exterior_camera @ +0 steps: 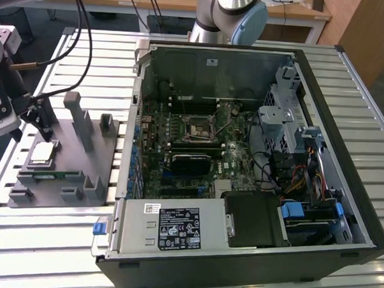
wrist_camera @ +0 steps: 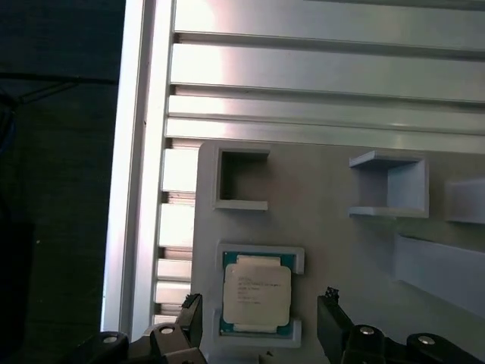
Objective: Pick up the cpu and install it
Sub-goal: 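Pick up the cpu and move it towards the insertion slot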
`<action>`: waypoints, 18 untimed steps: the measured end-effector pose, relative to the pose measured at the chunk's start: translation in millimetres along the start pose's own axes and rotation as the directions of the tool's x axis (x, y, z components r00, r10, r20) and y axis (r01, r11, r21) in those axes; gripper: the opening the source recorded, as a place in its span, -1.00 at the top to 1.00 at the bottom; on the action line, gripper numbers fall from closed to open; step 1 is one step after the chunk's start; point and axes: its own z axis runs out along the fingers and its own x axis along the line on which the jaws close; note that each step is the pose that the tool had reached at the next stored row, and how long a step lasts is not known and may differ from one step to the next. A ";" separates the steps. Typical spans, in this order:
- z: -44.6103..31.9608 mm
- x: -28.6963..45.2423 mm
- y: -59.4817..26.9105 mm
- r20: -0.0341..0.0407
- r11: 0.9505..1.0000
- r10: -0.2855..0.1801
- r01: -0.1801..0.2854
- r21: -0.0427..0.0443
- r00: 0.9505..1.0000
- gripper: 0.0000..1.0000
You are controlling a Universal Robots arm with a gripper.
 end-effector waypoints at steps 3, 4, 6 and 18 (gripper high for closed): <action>5.4 0.0 -0.4 0.000 1.000 0.000 0.000 0.000 1.000 -0.40; 7.3 0.0 -0.5 0.000 1.000 0.000 0.000 0.000 1.000 -0.40; 10.6 0.0 -0.7 0.000 1.000 0.001 -0.001 0.000 1.000 -0.40; 24.6 0.2 -1.6 0.001 1.000 0.009 -0.009 0.000 1.000 -0.40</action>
